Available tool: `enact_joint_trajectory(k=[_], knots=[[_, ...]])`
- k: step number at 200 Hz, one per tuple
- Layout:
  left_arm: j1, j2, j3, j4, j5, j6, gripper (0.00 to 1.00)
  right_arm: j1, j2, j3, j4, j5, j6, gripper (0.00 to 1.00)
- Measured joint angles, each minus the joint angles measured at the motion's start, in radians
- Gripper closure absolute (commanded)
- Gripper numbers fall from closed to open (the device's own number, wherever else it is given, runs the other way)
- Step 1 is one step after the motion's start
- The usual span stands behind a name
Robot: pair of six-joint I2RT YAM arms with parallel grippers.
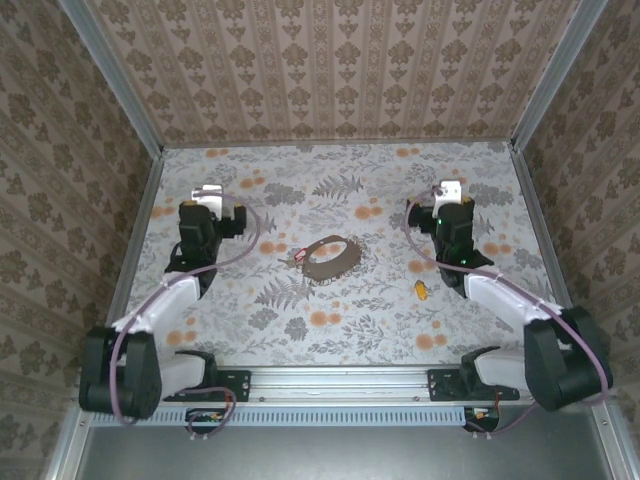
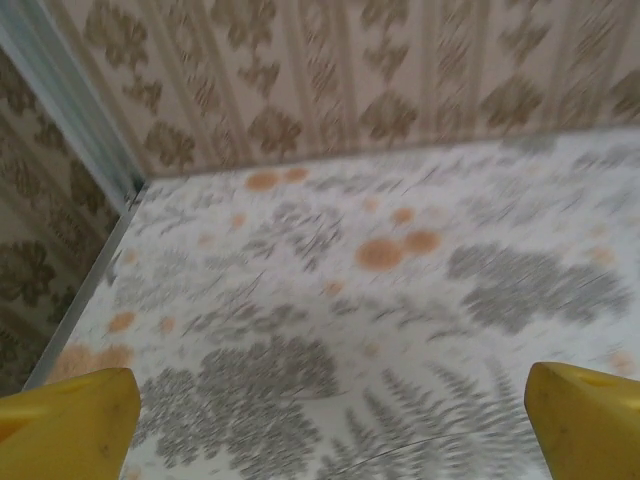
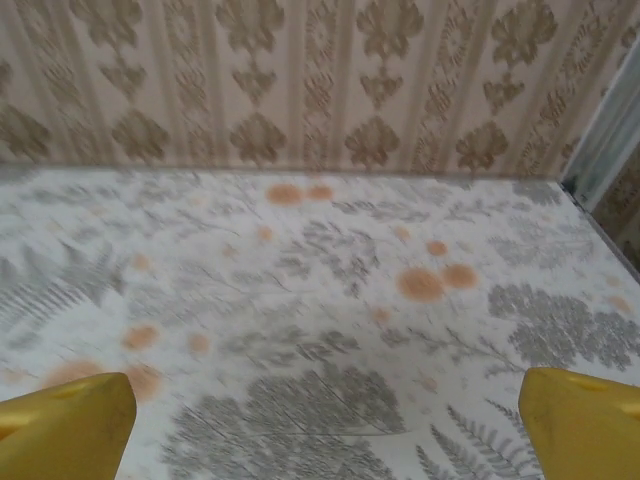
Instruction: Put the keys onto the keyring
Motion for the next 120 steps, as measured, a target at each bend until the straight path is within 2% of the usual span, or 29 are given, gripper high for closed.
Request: enact_joint_trajectory(k=[18, 42, 67, 91, 104, 120], knots=[[-0.073, -0.042, 0.066, -0.124, 0.022, -0.077, 0.00, 0.009, -0.006, 0.134, -0.168, -0.055, 0.049, 0.00], [-0.155, -0.006, 0.138, -0.279, 0.111, -0.170, 0.00, 0.021, 0.027, 0.201, -0.349, -0.174, 0.087, 0.00], [-0.229, 0.101, 0.223, -0.433, 0.211, -0.221, 0.00, 0.043, 0.153, 0.257, -0.510, -0.307, 0.099, 0.01], [-0.290, 0.145, 0.249, -0.532, 0.264, -0.238, 0.01, 0.058, 0.261, 0.290, -0.574, -0.413, 0.106, 0.03], [-0.299, 0.144, 0.249, -0.575, 0.297, -0.256, 0.08, 0.071, 0.278, 0.290, -0.608, -0.457, 0.106, 0.04], [-0.293, 0.142, 0.241, -0.602, 0.332, -0.291, 0.21, 0.093, 0.275, 0.290, -0.636, -0.484, 0.109, 0.05]])
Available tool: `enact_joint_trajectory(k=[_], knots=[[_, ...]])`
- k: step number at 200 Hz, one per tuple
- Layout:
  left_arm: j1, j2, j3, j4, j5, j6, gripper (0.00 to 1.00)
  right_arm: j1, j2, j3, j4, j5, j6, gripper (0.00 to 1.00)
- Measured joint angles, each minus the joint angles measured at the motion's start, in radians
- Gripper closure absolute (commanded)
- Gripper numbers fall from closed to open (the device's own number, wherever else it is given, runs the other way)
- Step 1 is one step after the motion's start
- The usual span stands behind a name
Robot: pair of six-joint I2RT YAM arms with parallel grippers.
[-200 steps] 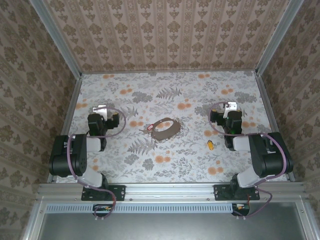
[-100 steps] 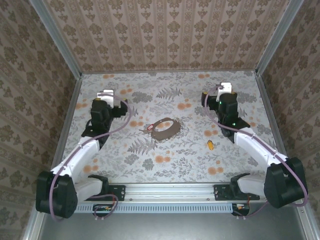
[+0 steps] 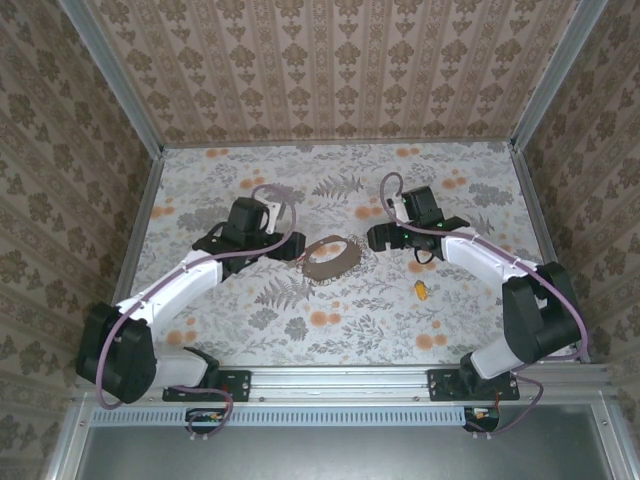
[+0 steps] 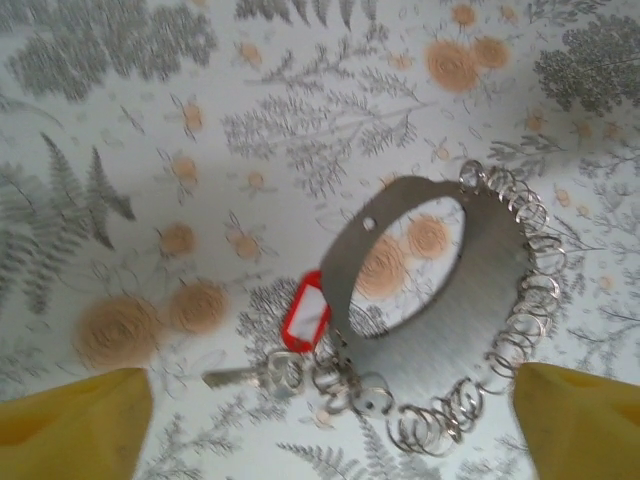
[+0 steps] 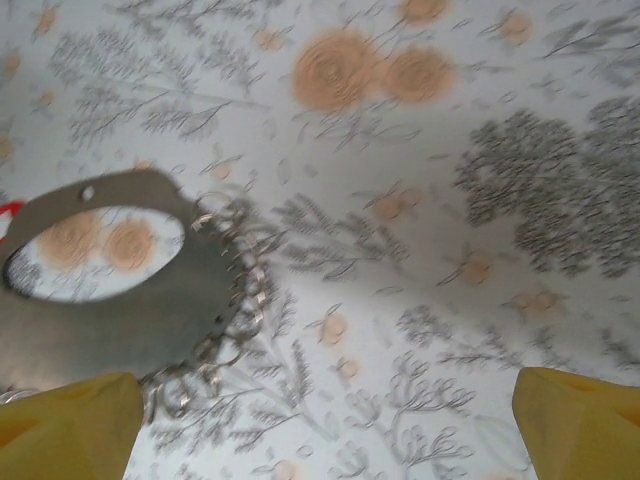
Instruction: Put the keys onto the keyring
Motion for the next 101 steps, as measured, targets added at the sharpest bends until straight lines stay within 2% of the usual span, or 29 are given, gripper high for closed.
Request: enact_joint_trajectory(k=[32, 64, 101], knots=[[0.015, 0.011, -0.022, -0.049, 0.037, -0.029, 0.44, 0.056, -0.070, -0.087, 0.015, -0.049, 0.031, 0.09], [0.059, 0.119, -0.017, -0.026, 0.081, -0.029, 0.55, 0.061, -0.096, -0.184, 0.044, -0.078, 0.071, 0.09], [0.057, 0.278, 0.019, -0.011, 0.114, -0.023, 0.64, 0.066, -0.096, -0.202, 0.090, -0.091, 0.091, 0.09]])
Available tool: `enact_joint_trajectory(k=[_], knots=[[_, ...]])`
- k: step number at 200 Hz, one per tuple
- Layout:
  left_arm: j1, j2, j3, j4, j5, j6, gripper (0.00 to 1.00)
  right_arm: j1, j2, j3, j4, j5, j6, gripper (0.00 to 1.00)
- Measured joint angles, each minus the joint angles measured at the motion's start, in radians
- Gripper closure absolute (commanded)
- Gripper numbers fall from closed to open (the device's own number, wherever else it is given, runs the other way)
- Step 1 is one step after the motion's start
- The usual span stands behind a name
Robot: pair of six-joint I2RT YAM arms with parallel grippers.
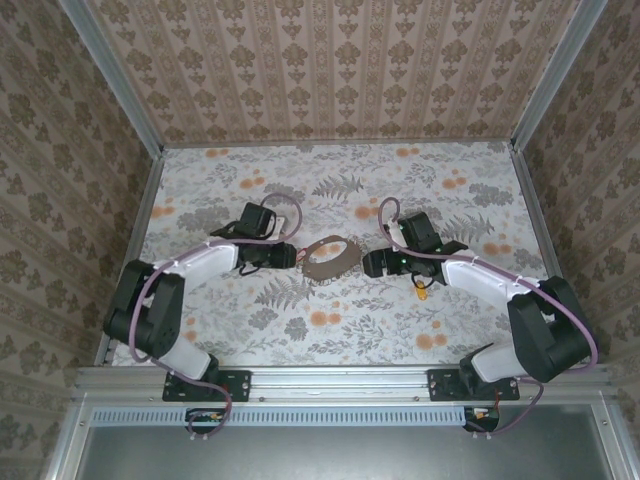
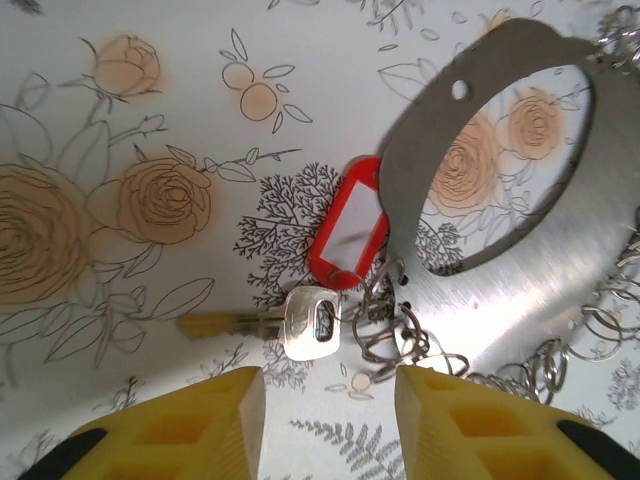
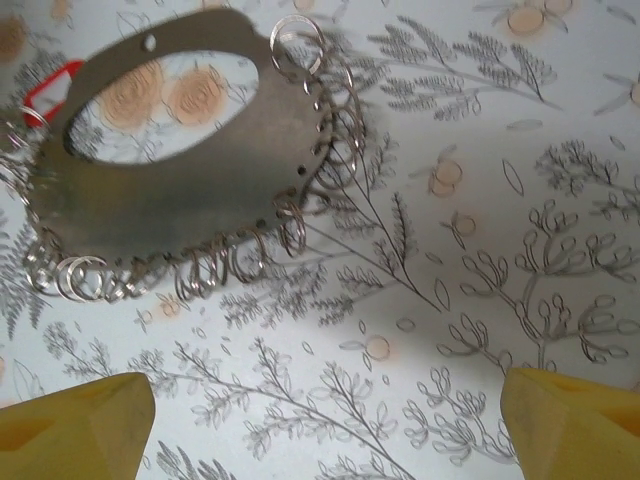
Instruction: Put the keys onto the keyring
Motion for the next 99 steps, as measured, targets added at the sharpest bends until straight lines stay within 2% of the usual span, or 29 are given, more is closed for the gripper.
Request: enact_joint_trajectory(k=[99], knots=[[-0.032, 0.121, 0.087, 0.039, 0.040, 0.040, 0.71, 0.000, 0.003, -0.002, 0.071, -0.013, 0.004, 0.11]])
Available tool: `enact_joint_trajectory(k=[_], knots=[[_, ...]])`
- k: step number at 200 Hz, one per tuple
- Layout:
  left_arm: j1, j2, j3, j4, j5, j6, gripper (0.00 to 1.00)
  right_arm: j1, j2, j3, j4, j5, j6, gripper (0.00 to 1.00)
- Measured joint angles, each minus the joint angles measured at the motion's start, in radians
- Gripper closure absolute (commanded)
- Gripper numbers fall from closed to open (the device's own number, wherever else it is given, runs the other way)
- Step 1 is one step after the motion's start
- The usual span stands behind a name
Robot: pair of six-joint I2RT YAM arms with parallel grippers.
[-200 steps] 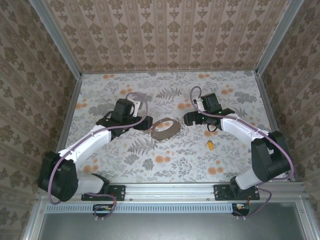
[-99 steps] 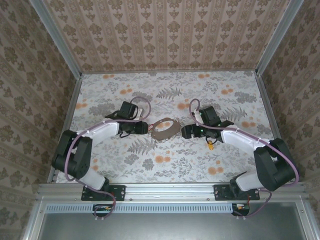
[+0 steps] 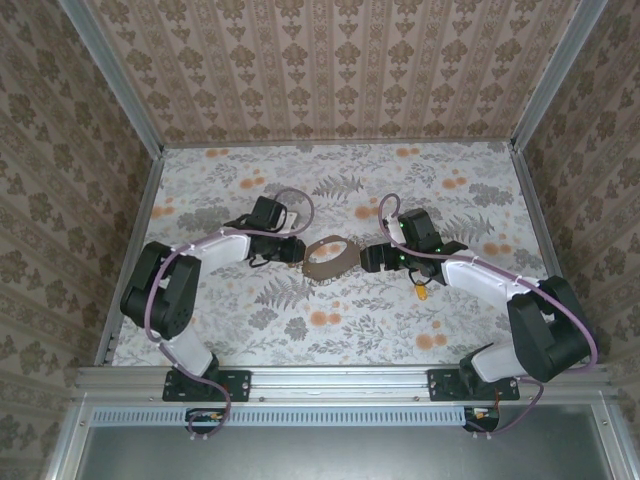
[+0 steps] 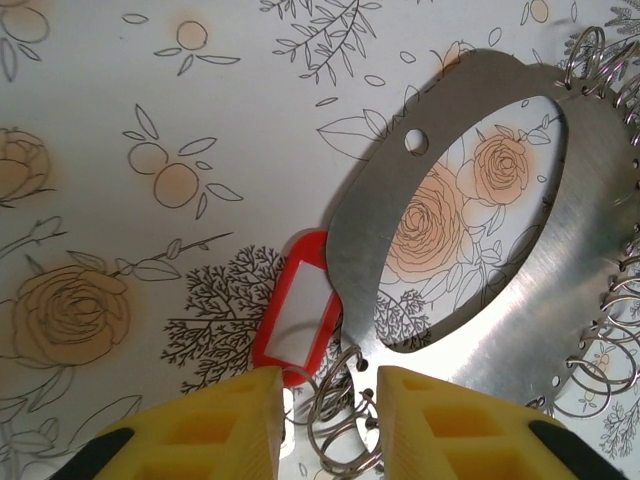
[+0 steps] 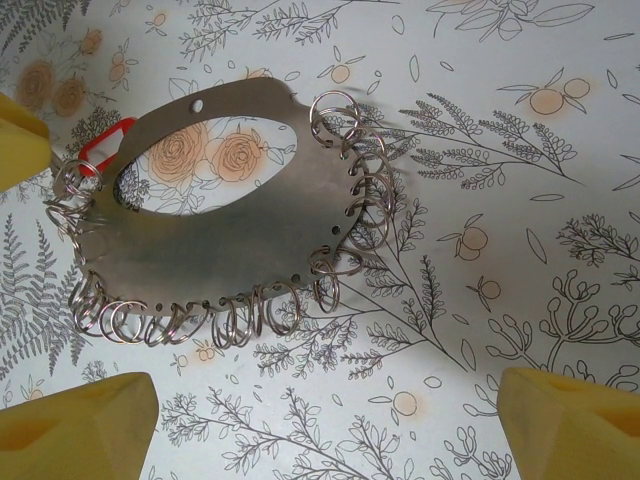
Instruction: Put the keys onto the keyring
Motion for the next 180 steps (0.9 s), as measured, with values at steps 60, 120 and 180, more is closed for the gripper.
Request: enact_joint_trajectory(k=[60, 120, 180], knots=[[-0.019, 0.018, 0.001, -0.005, 0.030, 0.015, 0.76, -0.003, 0.001, 0.000, 0.000, 0.000, -0.008, 0.12], [-0.022, 0.045, 0.002, -0.006, 0.044, 0.024, 0.84, -0.020, 0.001, 0.002, 0.000, 0.002, -0.026, 0.14], [-0.022, 0.045, 0.005, -0.007, 0.045, 0.042, 0.99, -0.026, -0.027, 0.006, -0.003, 0.005, -0.030, 0.15]])
